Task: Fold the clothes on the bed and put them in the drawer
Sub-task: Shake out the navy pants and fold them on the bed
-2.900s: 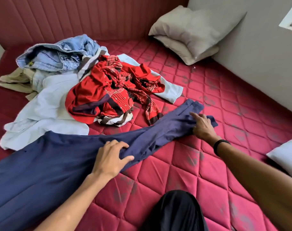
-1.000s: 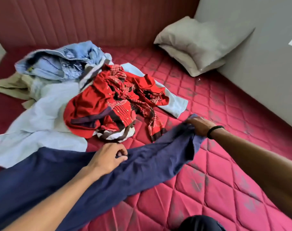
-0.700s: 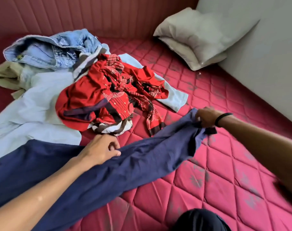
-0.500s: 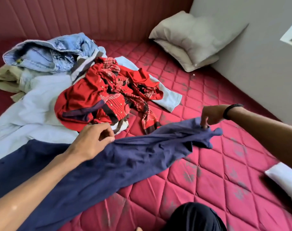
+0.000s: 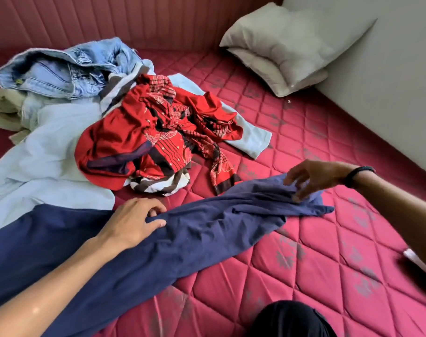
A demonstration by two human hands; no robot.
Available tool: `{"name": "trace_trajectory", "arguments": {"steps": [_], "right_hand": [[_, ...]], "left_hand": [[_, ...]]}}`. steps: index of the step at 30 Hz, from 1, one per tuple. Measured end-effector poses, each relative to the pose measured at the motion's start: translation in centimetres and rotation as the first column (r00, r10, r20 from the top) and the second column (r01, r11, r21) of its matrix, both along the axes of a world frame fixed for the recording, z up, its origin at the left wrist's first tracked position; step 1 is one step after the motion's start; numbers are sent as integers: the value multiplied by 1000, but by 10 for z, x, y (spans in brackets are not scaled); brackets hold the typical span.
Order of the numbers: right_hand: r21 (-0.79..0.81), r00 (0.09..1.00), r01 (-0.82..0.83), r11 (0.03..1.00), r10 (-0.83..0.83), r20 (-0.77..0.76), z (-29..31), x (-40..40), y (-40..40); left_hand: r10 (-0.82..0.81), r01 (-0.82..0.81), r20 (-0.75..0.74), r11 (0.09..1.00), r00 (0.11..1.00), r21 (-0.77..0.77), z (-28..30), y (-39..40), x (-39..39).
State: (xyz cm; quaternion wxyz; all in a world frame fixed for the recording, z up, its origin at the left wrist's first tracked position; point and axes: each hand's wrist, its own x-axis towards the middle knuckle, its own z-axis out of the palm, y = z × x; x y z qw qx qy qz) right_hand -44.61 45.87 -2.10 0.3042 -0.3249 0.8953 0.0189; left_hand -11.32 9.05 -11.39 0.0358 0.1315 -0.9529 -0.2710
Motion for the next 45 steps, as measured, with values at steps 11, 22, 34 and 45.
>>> {"name": "trace_trajectory", "arguments": {"steps": [11,22,34,45], "right_hand": [[-217,963,-122,968,62,-263,101,-33,46],[-327,979,-72,942,4,-204,30,30,-30],[-357,904,111,928,-244,-352,30,34,26],[-252,527,847,469,-804,275,-45,22,-1]], "left_hand": [[-23,51,-184,988,983,145,64,-7,9],[347,-351,-53,920,936,-175,-16,-11,-20],[-175,135,-27,839,984,-528,-1,77,63],[60,46,159,810,985,-585,-13,79,70]]}}
